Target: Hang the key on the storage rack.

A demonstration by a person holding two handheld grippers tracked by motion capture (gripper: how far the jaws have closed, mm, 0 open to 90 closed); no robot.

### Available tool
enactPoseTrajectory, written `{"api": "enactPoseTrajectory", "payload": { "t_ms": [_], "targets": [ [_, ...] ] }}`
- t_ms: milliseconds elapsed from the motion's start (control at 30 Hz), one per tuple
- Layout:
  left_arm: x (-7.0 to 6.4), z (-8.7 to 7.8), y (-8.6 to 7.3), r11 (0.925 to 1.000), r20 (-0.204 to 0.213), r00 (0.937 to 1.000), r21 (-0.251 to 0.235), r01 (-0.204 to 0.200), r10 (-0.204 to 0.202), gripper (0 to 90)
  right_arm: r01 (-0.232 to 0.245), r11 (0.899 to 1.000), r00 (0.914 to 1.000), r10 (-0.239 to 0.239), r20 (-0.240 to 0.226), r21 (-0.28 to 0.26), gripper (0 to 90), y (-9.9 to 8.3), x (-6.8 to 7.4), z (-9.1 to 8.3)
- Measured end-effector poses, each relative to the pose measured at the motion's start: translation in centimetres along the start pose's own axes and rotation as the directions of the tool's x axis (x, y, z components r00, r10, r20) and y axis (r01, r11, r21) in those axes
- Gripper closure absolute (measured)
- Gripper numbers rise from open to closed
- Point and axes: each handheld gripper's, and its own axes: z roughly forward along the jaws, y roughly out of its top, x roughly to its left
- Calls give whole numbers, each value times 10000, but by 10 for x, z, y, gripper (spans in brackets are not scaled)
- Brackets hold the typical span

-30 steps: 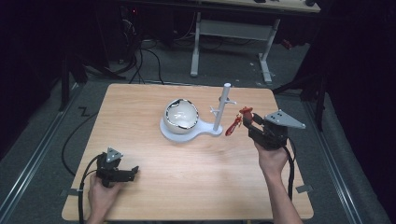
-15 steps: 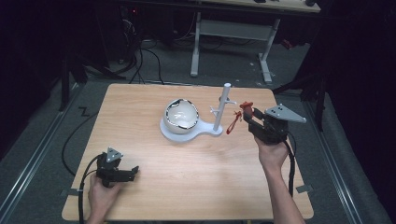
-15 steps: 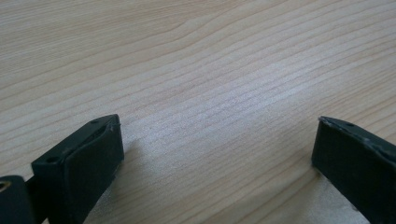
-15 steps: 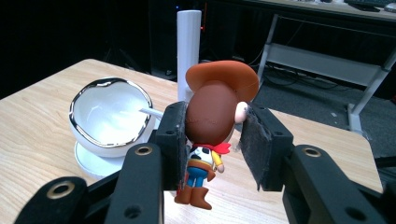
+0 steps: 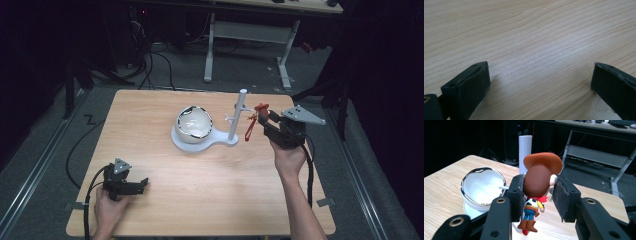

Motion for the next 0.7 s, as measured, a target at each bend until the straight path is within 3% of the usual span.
{"api": "enactPoseTrajectory", "payload": {
  "t_ms": [700],
  "targets": [
    [0, 0, 0, 10000, -3, 10000, -2, 1, -1, 27, 145, 9999, 9998, -145, -138, 52, 612, 11, 8, 17]
  ]
}}
